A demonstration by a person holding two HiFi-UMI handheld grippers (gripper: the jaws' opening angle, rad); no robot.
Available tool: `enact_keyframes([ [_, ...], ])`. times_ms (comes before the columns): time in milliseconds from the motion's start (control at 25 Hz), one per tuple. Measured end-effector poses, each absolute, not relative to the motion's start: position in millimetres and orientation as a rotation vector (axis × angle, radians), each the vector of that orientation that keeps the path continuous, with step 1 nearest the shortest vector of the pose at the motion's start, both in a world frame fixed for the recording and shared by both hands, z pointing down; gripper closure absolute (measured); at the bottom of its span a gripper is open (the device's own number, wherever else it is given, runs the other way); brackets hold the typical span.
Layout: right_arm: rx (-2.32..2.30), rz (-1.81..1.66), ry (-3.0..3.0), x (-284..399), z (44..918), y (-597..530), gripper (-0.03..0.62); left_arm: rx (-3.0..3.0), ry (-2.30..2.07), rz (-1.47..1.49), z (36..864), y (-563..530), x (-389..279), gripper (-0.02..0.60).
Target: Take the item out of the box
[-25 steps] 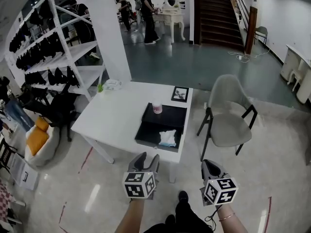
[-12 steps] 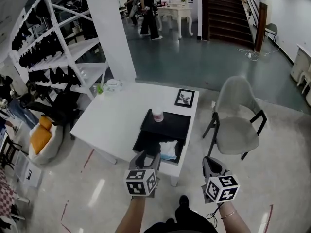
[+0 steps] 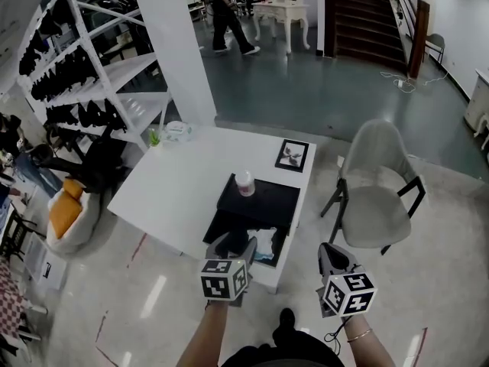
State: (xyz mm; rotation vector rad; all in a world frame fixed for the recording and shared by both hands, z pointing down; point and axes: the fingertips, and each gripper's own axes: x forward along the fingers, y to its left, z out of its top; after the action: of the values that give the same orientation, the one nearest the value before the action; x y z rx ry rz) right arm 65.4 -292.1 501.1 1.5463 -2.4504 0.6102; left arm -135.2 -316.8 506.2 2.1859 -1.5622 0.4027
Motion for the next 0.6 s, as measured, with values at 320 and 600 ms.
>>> enact_keyframes([
  [320,1.53,0.627,-2.451,67.9,504.7,-308.2,0.594,2.148,-1.498,0.512,533.3,-333.1,-124.8,0.335],
  [600,1.54,0.654,-2.441,72.7,508.6,-313.6,0.594,2.174,-1.398,0.702,554.4,-343.2,-107.0,0.322],
])
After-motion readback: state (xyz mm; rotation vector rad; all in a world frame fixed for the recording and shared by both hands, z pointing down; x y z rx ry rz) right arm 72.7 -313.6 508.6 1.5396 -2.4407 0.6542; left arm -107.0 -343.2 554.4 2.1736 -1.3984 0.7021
